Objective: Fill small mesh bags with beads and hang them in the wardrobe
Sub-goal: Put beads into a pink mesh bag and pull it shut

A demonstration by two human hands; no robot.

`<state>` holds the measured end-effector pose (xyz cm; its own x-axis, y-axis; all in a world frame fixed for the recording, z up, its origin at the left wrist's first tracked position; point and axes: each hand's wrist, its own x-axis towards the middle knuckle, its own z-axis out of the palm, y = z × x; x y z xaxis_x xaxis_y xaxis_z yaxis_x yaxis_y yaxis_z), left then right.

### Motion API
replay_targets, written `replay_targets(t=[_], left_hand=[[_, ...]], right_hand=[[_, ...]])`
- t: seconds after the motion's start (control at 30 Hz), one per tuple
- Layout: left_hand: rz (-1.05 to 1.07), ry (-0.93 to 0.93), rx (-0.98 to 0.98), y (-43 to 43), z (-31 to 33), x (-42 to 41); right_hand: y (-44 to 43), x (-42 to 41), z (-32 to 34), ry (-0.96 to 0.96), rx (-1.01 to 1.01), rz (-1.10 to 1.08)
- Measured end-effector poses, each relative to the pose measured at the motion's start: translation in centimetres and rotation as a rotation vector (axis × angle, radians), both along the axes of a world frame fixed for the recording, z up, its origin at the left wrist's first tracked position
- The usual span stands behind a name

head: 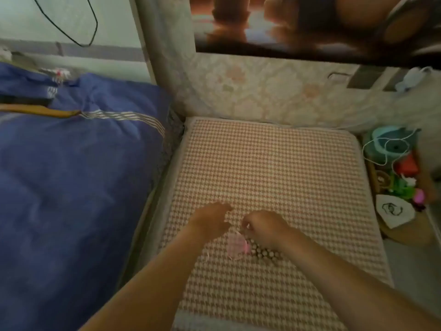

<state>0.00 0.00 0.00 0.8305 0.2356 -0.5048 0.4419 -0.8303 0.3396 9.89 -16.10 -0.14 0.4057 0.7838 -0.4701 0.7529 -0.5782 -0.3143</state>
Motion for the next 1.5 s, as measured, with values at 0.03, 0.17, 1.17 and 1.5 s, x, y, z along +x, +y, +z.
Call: replay_targets(t=[0.03, 0.17, 1.17, 1.5], left_hand=[[-0.031, 0.016, 0.007, -0.3, -1.7, -0.1], [-0.049, 0.058, -0.01, -1.1, -9.3, 0.2], [0.423, -0.85, -0.371, -9.1, -14.3, -11.4], [0.338, -0.859, -0.278, -11.2, -13.7, -15.1]], right_hand=[[0.1, -0.1, -2.2, -0.019, -0.018, 0.021], [0.2, -0.5, -8.6, -0.075, -0.059, 0.084], [-9.4, -10.1, -11.0, 0.349, 0.673, -0.476], [-11.6, -16.3, -10.7, 0.46, 0.836, -0.69]])
